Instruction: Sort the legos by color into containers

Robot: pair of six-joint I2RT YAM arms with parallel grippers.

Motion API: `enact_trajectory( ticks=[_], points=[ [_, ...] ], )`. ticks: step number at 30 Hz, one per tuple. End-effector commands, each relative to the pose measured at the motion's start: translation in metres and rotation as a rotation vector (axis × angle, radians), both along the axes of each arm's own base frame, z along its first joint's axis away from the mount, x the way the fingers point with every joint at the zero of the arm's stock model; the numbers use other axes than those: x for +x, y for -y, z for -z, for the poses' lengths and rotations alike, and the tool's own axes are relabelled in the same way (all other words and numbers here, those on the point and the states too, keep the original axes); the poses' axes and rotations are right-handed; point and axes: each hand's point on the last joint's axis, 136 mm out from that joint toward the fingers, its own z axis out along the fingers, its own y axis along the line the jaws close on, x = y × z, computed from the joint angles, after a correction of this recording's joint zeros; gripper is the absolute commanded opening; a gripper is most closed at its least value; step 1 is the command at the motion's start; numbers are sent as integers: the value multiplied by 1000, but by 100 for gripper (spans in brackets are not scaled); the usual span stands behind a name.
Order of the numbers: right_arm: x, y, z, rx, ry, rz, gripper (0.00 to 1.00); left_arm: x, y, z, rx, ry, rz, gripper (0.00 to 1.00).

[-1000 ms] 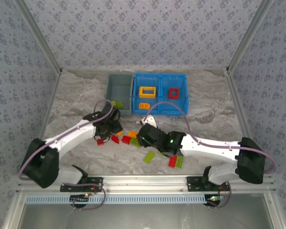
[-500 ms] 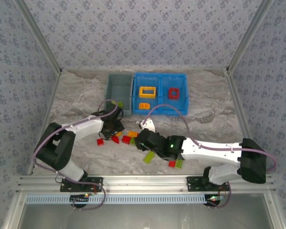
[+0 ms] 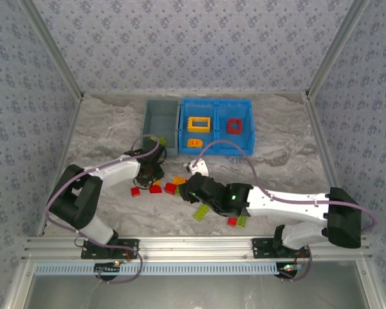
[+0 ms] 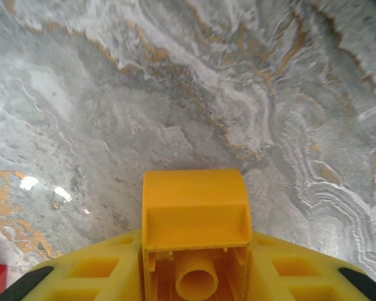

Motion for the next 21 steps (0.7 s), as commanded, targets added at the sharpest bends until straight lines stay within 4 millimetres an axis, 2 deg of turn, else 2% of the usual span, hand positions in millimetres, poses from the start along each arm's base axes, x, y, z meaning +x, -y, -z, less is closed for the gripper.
enact_trajectory(
  ticks=[1, 4, 7, 9, 13, 16, 19, 21],
  points=[
    [2, 14, -28, 39, 76, 22, 56, 20, 9, -66, 44, 177, 58, 37],
    [10, 32, -56, 98, 157, 58, 56, 27, 35, -109, 50, 255, 168, 37],
    [23, 52, -77, 141, 217, 112, 57, 35, 74, -140, 39, 314, 284, 37],
    [32, 66, -85, 146, 236, 150, 57, 43, 97, -153, 38, 346, 349, 37],
    [47, 89, -95, 137, 256, 224, 57, 67, 139, -158, 15, 348, 449, 37],
    [51, 98, -100, 135, 269, 251, 57, 88, 164, -151, -2, 337, 497, 37],
    [53, 103, -101, 133, 265, 267, 57, 112, 185, -141, -36, 320, 513, 37],
    [54, 104, -98, 127, 259, 272, 57, 122, 188, -129, -29, 284, 517, 37]
  ],
)
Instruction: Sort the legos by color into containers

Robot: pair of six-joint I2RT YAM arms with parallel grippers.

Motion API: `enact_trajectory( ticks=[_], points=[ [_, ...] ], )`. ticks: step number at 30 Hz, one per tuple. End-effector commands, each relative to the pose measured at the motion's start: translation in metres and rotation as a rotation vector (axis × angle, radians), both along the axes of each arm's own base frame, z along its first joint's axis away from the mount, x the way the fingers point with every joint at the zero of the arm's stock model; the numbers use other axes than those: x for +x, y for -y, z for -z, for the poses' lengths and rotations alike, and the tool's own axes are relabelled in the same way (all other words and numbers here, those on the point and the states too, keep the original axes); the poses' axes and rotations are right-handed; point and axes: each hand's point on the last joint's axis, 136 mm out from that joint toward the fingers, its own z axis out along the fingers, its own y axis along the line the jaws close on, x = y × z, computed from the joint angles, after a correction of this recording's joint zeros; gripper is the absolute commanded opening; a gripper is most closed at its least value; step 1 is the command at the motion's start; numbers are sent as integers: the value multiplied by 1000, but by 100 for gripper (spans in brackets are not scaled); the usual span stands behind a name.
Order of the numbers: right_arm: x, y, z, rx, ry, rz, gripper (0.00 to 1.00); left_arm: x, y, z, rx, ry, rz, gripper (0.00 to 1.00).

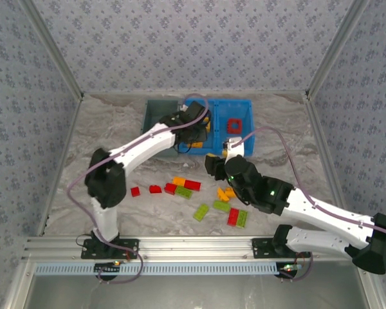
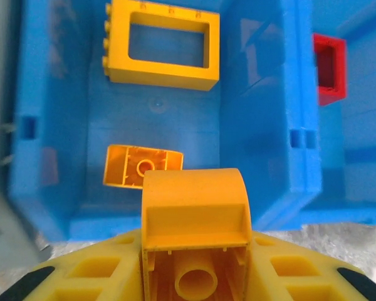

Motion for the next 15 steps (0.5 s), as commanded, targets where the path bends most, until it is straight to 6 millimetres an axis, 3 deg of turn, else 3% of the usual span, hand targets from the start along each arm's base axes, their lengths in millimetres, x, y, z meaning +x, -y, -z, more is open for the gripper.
enact_trajectory(
  ticks=[1, 5, 10, 15],
  points=[
    [1, 11, -4, -21, 11, 32, 57, 14, 7, 6, 10, -39, 50, 37],
    [1, 12, 0, -17, -2, 36, 57, 30, 15, 28, -16, -92, 52, 37],
    [3, 12, 4, -13, -13, 39, 58, 31, 24, 51, -38, -146, 65, 39],
    [5, 12, 6, -10, -21, 43, 58, 29, 29, 57, -60, -170, 64, 44]
  ],
)
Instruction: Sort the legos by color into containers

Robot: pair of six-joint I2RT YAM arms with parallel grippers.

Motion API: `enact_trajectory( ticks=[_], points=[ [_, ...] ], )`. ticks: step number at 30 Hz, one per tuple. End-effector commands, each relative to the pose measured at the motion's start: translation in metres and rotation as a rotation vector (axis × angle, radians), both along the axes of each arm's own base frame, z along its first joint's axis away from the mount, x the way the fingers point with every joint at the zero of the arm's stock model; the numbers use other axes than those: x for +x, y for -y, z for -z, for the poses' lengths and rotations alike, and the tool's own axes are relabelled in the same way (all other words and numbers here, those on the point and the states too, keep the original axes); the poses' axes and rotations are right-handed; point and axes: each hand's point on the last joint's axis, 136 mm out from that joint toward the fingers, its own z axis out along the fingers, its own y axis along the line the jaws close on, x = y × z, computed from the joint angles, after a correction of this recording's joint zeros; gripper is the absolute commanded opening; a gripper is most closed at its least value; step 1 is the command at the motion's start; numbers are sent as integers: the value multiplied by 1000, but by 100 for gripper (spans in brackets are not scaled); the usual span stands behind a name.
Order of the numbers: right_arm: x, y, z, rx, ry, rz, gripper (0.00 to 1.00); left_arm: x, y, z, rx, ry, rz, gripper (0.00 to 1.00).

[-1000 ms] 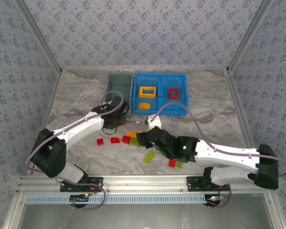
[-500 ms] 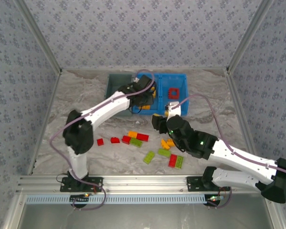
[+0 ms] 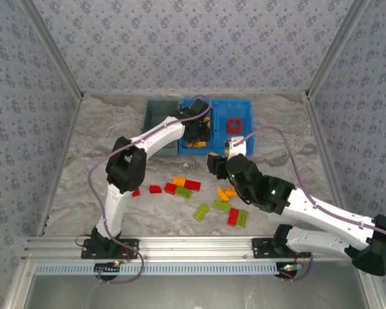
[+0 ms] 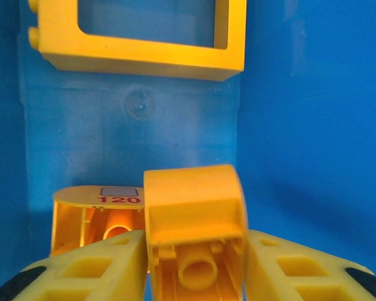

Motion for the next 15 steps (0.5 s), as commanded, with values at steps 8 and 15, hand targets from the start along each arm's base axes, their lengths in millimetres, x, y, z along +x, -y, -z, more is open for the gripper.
enact_trajectory(
  ticks=[8, 15],
  points=[
    [1, 2, 11, -7, -35, 12, 58, -4, 5, -35, -59, 31, 2, 54],
    [2, -12, 24, -49, -64, -37, 58, -18, -26, -113, -84, 164, -79, 52]
  ],
)
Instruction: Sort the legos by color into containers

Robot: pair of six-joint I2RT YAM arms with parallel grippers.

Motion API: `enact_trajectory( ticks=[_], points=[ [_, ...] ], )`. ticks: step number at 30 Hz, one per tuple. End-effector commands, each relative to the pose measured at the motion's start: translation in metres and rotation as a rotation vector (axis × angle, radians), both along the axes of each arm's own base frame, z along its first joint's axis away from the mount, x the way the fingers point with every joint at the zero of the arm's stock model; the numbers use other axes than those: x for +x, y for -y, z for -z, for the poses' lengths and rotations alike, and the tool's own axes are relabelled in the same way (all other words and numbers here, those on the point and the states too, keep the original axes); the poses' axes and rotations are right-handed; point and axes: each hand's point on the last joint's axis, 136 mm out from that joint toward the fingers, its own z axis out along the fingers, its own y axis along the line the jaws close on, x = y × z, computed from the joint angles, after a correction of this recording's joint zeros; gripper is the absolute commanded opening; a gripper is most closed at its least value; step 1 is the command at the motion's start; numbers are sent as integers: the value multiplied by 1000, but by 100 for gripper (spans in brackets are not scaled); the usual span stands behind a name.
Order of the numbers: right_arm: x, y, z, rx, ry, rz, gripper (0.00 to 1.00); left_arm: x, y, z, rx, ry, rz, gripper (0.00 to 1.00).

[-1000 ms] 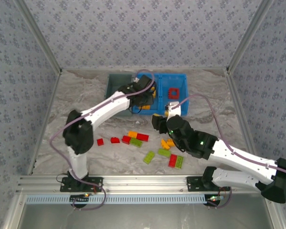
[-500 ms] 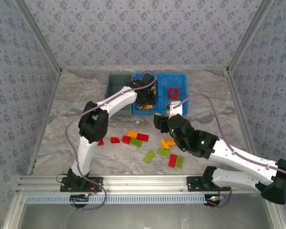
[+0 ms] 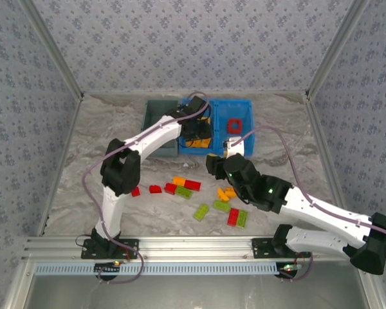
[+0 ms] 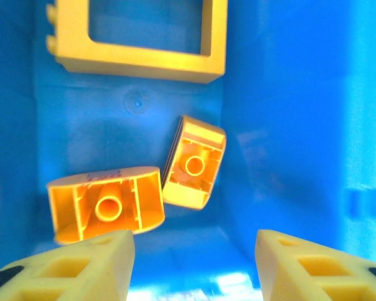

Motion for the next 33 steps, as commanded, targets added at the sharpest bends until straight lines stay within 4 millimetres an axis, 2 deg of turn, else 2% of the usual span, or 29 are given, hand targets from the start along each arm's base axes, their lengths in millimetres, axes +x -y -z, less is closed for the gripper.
enact_trajectory(
  ticks=[1, 4, 6, 8, 10, 14, 16, 19, 22, 25, 33],
  points=[
    [-1, -13, 14, -44, -38, -50, 58, -16, -30, -84, -30, 148, -87, 51],
    [-8, -53, 30, -78, -77, -198, 58, -49, -74, -122, 16, 240, -175, 51],
    [-19, -87, 40, -83, -104, -339, 59, -78, -106, -135, 33, 275, -219, 51],
    [-31, -119, 54, -106, -146, -467, 60, -111, -139, -138, 37, 281, -257, 51],
    [-46, -154, 71, -154, -183, -596, 62, -146, -177, -129, 43, 263, -308, 51],
    [-67, -213, 99, -284, -221, -778, 73, -206, -245, -117, 32, 248, -410, 51],
    [-72, -237, 116, -349, -248, -855, 78, -233, -273, -113, -6, 257, -456, 52],
    [-69, -258, 139, -436, -267, -927, 84, -262, -306, -110, -75, 276, -528, 52],
    [-57, -271, 161, -484, -319, -927, 86, -277, -324, -111, -107, 295, -560, 52],
    [-55, -286, 173, -506, -323, -946, 89, -281, -332, -115, -101, 308, -570, 52],
    [-33, -294, 204, -626, -314, -934, 89, -278, -326, -118, -113, 311, -554, 52]
  ],
)
